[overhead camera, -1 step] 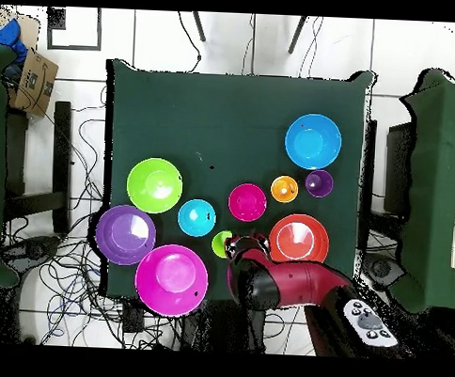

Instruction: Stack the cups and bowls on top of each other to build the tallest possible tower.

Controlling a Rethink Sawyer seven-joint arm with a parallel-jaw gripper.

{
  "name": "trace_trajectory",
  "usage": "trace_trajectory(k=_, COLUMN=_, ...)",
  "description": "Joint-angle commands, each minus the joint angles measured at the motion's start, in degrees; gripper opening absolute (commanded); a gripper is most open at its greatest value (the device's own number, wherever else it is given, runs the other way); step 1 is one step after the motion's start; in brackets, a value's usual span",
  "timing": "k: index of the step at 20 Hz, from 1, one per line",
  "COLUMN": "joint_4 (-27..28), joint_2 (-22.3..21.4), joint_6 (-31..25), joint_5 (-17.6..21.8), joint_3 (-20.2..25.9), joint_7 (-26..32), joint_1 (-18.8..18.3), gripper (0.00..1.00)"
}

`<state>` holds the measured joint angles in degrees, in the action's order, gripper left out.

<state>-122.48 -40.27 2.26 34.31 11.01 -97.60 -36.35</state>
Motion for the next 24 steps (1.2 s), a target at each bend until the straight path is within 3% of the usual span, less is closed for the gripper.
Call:
trace_trajectory(k=1, joint_4=-0.3, joint_2=-2.1, joint_6=-6.9, joint_5=2.3, joint_3=2.5, joint_7=-1.3, joint_1=1.6, gripper=1.0)
trace_trajectory(k=6, joint_4=-0.9, joint_2=-4.1, joint_6=-9.3, joint_5=1.2, joint_3=3.8, joint_7=-0.7, joint_1=1.1, gripper=1.0)
trace_trajectory(k=24, joint_4=-2.9, joint_2=-4.7, joint_6=-7.3, joint_5=2.0, joint_3=2.1, joint_7=-2.7, joint_1=2.3, gripper=1.0)
